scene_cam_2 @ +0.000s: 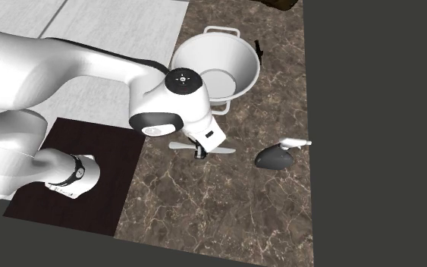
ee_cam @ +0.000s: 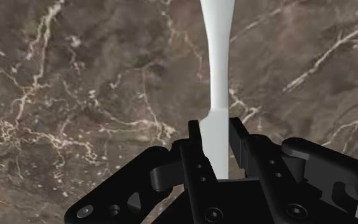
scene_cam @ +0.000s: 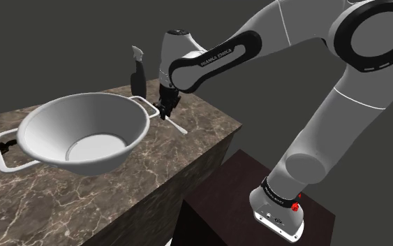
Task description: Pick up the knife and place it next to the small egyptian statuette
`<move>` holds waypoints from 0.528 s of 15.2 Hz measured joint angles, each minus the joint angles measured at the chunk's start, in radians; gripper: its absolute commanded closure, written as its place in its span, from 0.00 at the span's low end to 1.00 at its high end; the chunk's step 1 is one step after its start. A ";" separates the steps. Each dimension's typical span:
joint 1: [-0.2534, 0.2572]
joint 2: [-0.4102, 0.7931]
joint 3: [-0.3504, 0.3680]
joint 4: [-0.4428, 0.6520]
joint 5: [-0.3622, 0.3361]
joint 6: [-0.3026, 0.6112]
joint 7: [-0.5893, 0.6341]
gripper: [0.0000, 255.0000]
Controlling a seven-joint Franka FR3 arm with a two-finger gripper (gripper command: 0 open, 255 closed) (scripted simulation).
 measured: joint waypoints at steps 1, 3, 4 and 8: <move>-0.001 -0.008 -0.001 0.003 0.004 -0.011 -0.005 1.00; -0.001 -0.025 -0.001 0.012 0.013 -0.036 -0.013 1.00; -0.002 -0.032 -0.002 0.018 0.016 -0.048 -0.017 1.00; -0.001 -0.064 -0.003 0.043 0.030 -0.103 -0.028 1.00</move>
